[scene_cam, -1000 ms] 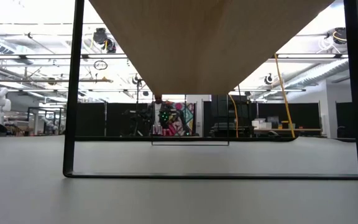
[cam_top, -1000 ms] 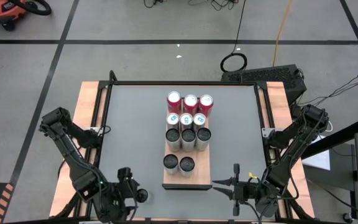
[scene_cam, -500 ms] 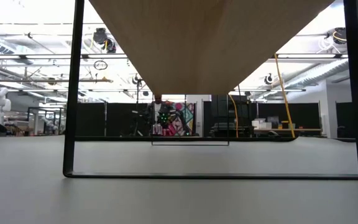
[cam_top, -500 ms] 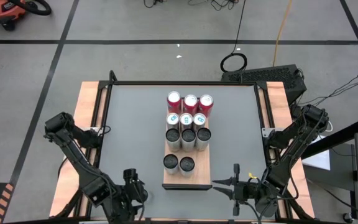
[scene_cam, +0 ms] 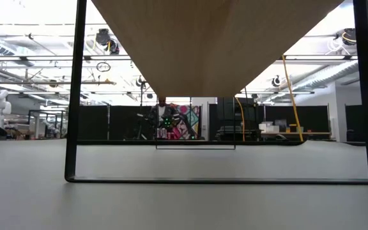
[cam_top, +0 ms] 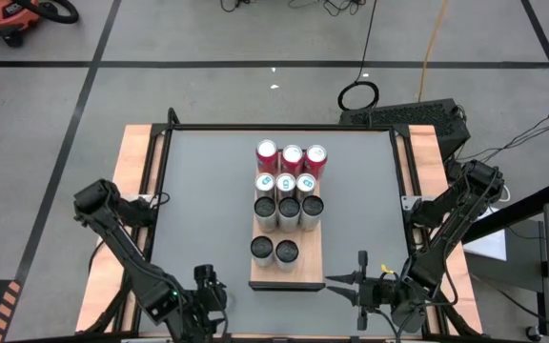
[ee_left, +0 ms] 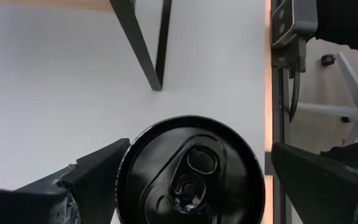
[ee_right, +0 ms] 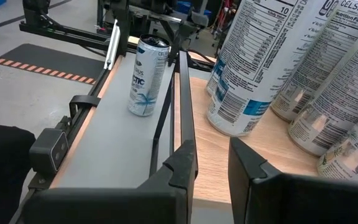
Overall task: Place canned beverage on shelf
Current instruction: Put the white soda can on the shelf aligned with the other white soda can
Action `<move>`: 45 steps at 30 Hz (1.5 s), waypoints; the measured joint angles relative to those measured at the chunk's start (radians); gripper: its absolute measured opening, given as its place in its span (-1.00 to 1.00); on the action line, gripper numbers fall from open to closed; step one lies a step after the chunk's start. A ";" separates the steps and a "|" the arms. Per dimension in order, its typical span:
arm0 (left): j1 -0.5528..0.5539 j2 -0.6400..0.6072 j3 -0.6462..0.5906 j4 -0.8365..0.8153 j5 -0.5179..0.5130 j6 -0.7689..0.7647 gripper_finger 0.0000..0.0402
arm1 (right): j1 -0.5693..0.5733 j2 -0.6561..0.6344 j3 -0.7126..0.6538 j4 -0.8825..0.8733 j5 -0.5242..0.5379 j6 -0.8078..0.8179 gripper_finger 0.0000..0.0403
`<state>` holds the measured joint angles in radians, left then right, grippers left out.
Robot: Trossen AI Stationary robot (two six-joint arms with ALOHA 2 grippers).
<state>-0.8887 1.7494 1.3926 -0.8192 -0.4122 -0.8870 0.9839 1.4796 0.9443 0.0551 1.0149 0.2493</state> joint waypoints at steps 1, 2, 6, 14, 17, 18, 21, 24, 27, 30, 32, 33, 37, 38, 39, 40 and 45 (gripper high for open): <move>0.000 0.003 0.000 0.000 0.001 -0.009 0.95 | 0.000 0.000 0.000 0.000 0.000 0.000 -0.83; 0.001 0.006 0.000 -0.001 0.001 -0.021 0.95 | 0.000 0.000 0.000 0.000 0.000 0.000 -0.83; 0.003 0.006 0.000 -0.001 0.002 -0.071 0.86 | 0.000 0.000 0.000 0.000 0.000 0.000 -0.83; 0.021 0.006 0.000 -0.002 0.045 -0.129 0.45 | 0.000 0.000 0.000 0.000 0.000 0.010 -0.83; 0.027 0.005 0.000 -0.003 0.047 -0.128 0.29 | 0.000 0.000 0.000 0.000 0.000 0.011 -0.83; 0.029 0.005 0.000 -0.003 0.047 -0.128 0.25 | 0.000 0.000 0.000 0.000 0.000 0.011 -0.83; 0.035 0.004 0.000 -0.005 0.059 -0.127 0.20 | 0.000 0.000 0.000 0.000 0.000 0.012 -0.83; 0.038 0.003 0.000 -0.006 0.066 -0.127 0.20 | 0.000 0.000 0.000 0.000 0.000 0.019 -0.83; 0.038 0.004 0.014 -0.021 0.074 -0.117 0.23 | 0.000 0.000 0.000 0.000 0.000 0.020 -0.83; 0.038 0.005 0.053 -0.054 0.090 -0.072 0.24 | 0.000 0.000 0.000 0.003 -0.008 0.020 -0.83; 0.038 0.005 0.092 -0.064 0.094 -0.029 0.25 | 0.000 0.000 0.000 0.016 -0.040 0.018 -0.83; 0.037 0.004 0.110 -0.071 0.098 -0.009 0.25 | 0.000 0.000 0.000 0.026 -0.056 0.011 -0.83; 0.038 0.004 0.183 -0.135 0.106 0.058 0.25 | 0.000 0.000 0.000 0.047 -0.103 -0.004 -0.83; 0.038 0.004 0.202 -0.142 0.106 0.067 0.25 | 0.000 0.000 0.000 0.047 -0.104 -0.004 -0.83; 0.039 0.004 0.221 -0.148 0.106 0.084 0.26 | 0.000 0.000 0.000 0.047 -0.104 -0.004 -0.83; 0.039 0.004 0.241 -0.158 0.106 0.097 0.26 | 0.000 0.000 0.000 0.049 -0.104 -0.004 -0.83; 0.039 0.004 0.323 -0.179 0.106 0.198 0.26 | -0.001 0.000 0.000 0.064 -0.104 -0.004 -0.83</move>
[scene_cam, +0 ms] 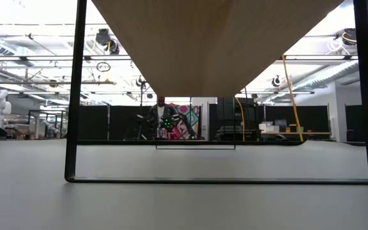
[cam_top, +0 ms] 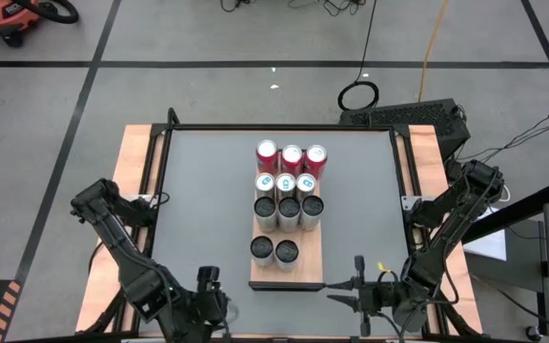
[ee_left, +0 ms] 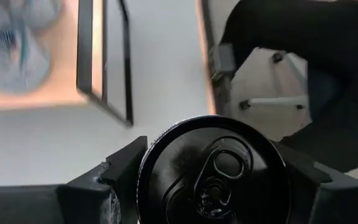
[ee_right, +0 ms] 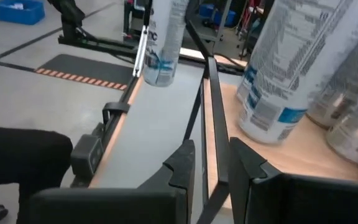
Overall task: Place canned beverage on shelf
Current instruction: Put the white soda can on the shelf aligned with the other white soda can
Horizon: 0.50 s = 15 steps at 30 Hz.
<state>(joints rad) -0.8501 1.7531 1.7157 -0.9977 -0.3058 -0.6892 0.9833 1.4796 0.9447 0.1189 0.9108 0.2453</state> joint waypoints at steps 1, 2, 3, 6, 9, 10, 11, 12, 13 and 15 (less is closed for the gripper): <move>0.000 0.000 0.018 0.001 0.002 0.022 0.26 | 0.000 0.000 0.000 0.011 0.000 -0.006 -0.83; 0.000 -0.001 0.034 -0.001 0.005 0.045 0.26 | 0.000 0.000 0.000 0.028 0.000 -0.013 -0.83; 0.000 -0.001 0.051 -0.008 0.008 0.067 0.26 | 0.000 0.000 0.000 0.048 0.000 -0.027 -0.83; 0.000 -0.001 0.096 -0.025 0.013 0.154 0.26 | -0.001 0.000 0.000 0.118 0.000 -0.071 -0.83; 0.000 -0.001 0.143 -0.028 0.013 0.255 0.26 | -0.008 0.000 0.000 0.180 -0.003 -0.094 -0.83; 0.000 -0.001 0.155 -0.030 0.013 0.288 0.26 | -0.016 0.000 0.000 0.193 -0.007 -0.089 -0.83; 0.004 -0.002 0.163 -0.030 0.013 0.322 0.26 | -0.025 0.000 0.000 0.202 -0.016 -0.073 -0.82; 0.007 -0.002 0.170 -0.029 0.014 0.354 0.26 | -0.038 0.000 0.000 0.207 -0.032 -0.048 -0.80; 0.010 -0.002 0.176 -0.029 0.014 0.383 0.26 | -0.054 0.000 0.000 0.208 -0.061 -0.026 -0.77; 0.016 -0.002 0.189 -0.032 0.014 0.438 0.26 | -0.080 0.000 0.000 0.212 -0.111 0.006 -0.70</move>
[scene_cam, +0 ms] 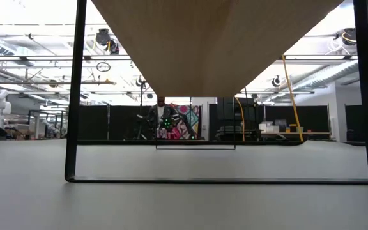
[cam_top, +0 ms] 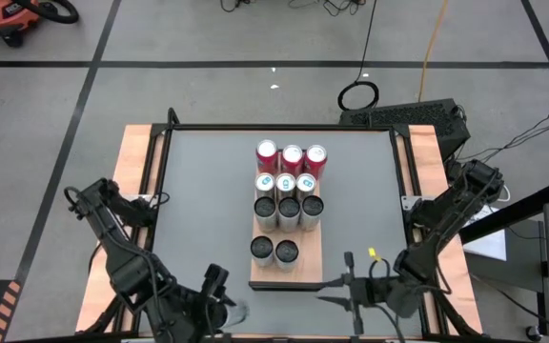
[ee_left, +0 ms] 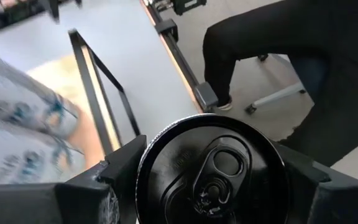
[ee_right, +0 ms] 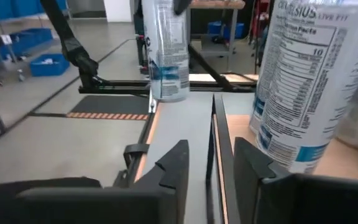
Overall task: Place canned beverage on shelf
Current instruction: Put the white soda can on the shelf aligned with the other white soda can
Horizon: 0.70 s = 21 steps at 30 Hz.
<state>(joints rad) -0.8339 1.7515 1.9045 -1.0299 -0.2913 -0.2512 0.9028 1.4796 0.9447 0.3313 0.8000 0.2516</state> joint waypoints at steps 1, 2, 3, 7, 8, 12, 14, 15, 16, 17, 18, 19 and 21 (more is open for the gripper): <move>0.004 0.000 0.006 0.000 0.000 0.029 0.26 | -0.011 0.000 0.000 0.001 -0.017 0.015 -0.66; 0.006 0.000 0.011 0.001 0.000 0.057 0.26 | -0.020 0.001 0.000 0.003 -0.023 0.025 -0.61; 0.011 0.000 0.015 0.002 0.002 0.084 0.26 | -0.028 0.002 0.000 0.009 -0.035 0.029 -0.57; 0.025 0.000 0.036 0.004 0.029 0.199 0.26 | -0.041 0.004 0.000 0.080 -0.046 -0.004 -0.38; 0.029 0.000 0.043 0.011 0.033 0.233 0.26 | -0.042 0.004 0.000 0.096 -0.046 -0.019 -0.33; 0.044 0.000 0.067 0.037 0.049 0.372 0.26 | -0.044 0.004 0.000 0.151 -0.046 -0.069 -0.16; 0.056 0.000 0.081 0.047 0.052 0.443 0.26 | -0.050 0.004 0.016 0.152 -0.047 -0.081 -0.09; 0.061 0.000 0.089 0.055 0.055 0.476 0.26 | -0.053 0.004 0.025 0.147 -0.047 -0.082 -0.06; 0.068 0.000 0.099 0.058 0.055 0.502 0.26 | -0.058 0.004 0.036 0.134 -0.052 -0.083 -0.03; 0.075 0.000 0.108 0.059 0.055 0.524 0.26 | -0.064 0.004 0.050 0.117 -0.069 -0.083 0.01; 0.083 0.000 0.116 0.058 0.055 0.543 0.26 | -0.069 0.004 0.066 0.098 -0.087 -0.082 0.04; 0.090 0.000 0.123 0.059 0.055 0.563 0.26 | -0.074 0.004 0.080 0.076 -0.101 -0.082 0.08; 0.105 0.000 0.130 0.064 0.055 0.618 0.26 | -0.084 0.004 0.113 0.032 -0.126 -0.082 0.14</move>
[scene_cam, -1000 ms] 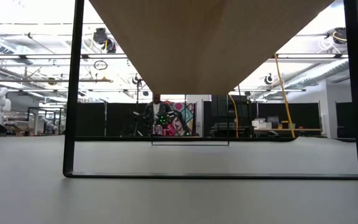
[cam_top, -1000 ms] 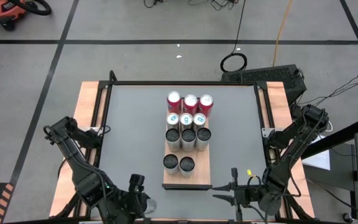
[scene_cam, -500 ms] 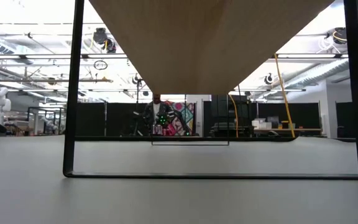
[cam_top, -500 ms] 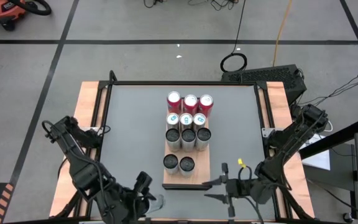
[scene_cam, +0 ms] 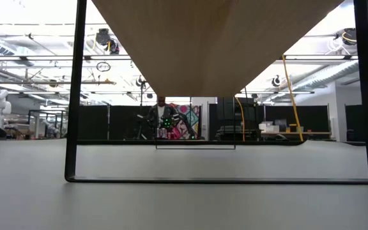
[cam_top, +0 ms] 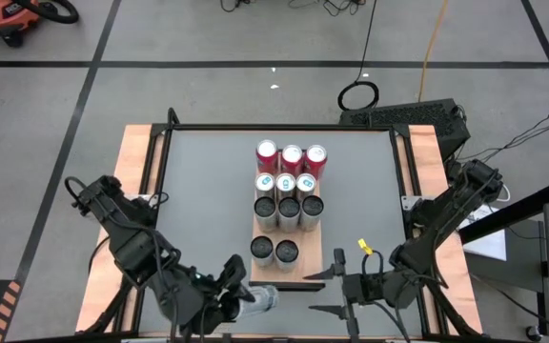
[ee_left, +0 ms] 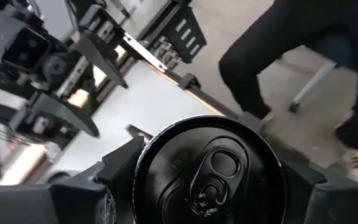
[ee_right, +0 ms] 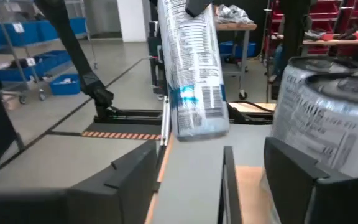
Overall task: Place canned beverage on shelf
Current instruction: Put the white soda can on the shelf aligned with the other white soda can
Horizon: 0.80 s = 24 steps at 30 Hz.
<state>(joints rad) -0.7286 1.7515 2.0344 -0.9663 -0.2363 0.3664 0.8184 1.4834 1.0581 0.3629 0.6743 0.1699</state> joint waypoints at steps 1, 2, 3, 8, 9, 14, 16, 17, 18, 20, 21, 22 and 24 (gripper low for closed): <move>0.006 0.000 0.001 0.006 0.000 0.034 0.26 | -0.004 0.000 0.017 -0.026 0.000 0.000 0.18; 0.011 0.000 0.002 0.018 0.000 0.073 0.26 | -0.009 0.000 0.033 -0.055 0.000 0.000 0.21; 0.016 0.000 0.002 0.034 0.001 0.116 0.26 | -0.014 0.000 0.047 -0.081 0.001 0.000 0.24; 0.032 0.000 0.003 0.120 0.010 0.299 0.26 | -0.032 0.000 0.100 -0.154 0.001 -0.010 0.39; 0.034 0.000 0.003 0.134 0.014 0.328 0.26 | -0.033 0.000 0.106 -0.160 0.001 -0.015 0.41; 0.048 0.000 0.003 0.193 0.053 0.448 0.26 | -0.033 0.000 0.137 -0.170 -0.050 -0.037 0.48; 0.050 0.000 0.003 0.212 0.059 0.502 0.26 | -0.033 0.000 0.152 -0.174 -0.105 -0.046 0.48; 0.053 0.000 0.003 0.216 0.063 0.528 0.26 | -0.033 0.000 0.158 -0.173 -0.131 -0.048 0.47; 0.056 0.000 0.003 0.221 0.071 0.551 0.26 | -0.033 0.000 0.161 -0.172 -0.150 -0.049 0.47; 0.060 0.001 0.003 0.237 0.088 0.590 0.26 | -0.032 0.000 0.164 -0.173 -0.156 -0.053 0.47; 0.062 0.001 0.003 0.244 0.093 0.607 0.26 | -0.032 0.000 0.164 -0.173 -0.156 -0.056 0.47; 0.064 0.001 0.003 0.252 0.095 0.621 0.26 | -0.032 0.000 0.164 -0.174 -0.156 -0.059 0.47; 0.070 0.001 0.003 0.266 0.107 0.651 0.26 | -0.032 0.000 0.164 -0.173 -0.158 -0.059 0.47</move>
<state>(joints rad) -0.6586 1.7523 2.0377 -0.7002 -0.1291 1.0174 0.7860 1.4834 1.2224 0.1898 0.5168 0.1108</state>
